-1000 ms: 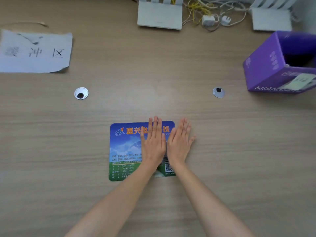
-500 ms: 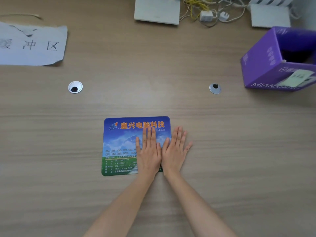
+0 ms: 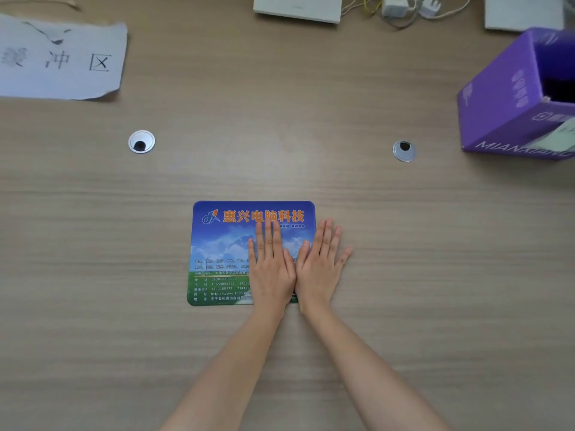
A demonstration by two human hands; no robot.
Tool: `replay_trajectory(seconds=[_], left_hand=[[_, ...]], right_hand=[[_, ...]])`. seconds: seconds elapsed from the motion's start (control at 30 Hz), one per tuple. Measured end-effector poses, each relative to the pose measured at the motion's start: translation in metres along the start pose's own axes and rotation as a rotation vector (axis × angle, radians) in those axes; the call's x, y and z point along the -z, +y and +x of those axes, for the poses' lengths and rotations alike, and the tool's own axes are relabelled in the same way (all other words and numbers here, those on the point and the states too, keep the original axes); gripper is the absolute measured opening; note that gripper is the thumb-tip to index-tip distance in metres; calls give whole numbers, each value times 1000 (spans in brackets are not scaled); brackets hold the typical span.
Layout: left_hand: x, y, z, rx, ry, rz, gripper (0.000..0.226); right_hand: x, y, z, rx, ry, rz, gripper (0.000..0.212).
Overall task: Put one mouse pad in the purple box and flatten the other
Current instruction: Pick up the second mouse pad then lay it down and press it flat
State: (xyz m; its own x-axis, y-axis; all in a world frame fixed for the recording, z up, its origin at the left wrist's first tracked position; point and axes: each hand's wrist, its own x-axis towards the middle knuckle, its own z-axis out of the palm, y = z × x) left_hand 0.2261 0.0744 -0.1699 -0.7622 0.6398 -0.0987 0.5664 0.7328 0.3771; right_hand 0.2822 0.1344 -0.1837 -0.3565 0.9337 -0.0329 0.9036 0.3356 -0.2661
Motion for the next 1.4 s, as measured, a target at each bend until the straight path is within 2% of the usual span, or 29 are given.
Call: replay_trajectory(seconds=[0.57, 0.87, 0.97, 1.03, 1.13, 1.2, 1.3, 1.4], left_hand=[[-1, 0, 0, -27, -11, 1, 59], [5, -5, -2, -51, -16, -232, 55], [20, -15, -1, -163, -42, -295, 55], [31, -40, -2, -220, 1, -222, 55], [54, -96, -5, -79, 98, -89, 54], [67, -125, -5, 29, 103, -16, 55], [82, -147, 1, 185, 126, 32, 56], [86, -154, 4, 266, 125, 61, 58]], right_hand=[[-2, 3, 0, 5, -28, -5, 58], [-1, -1, -2, 13, -35, -21, 60], [7, -5, -3, 55, -35, -16, 60], [13, -15, -8, 135, -25, 2, 60], [17, -47, -23, 244, -17, 32, 60], [14, -73, -33, 289, -54, 54, 61], [7, -113, -46, 359, -91, 74, 61], [-4, -142, -56, 462, -133, 55, 62]])
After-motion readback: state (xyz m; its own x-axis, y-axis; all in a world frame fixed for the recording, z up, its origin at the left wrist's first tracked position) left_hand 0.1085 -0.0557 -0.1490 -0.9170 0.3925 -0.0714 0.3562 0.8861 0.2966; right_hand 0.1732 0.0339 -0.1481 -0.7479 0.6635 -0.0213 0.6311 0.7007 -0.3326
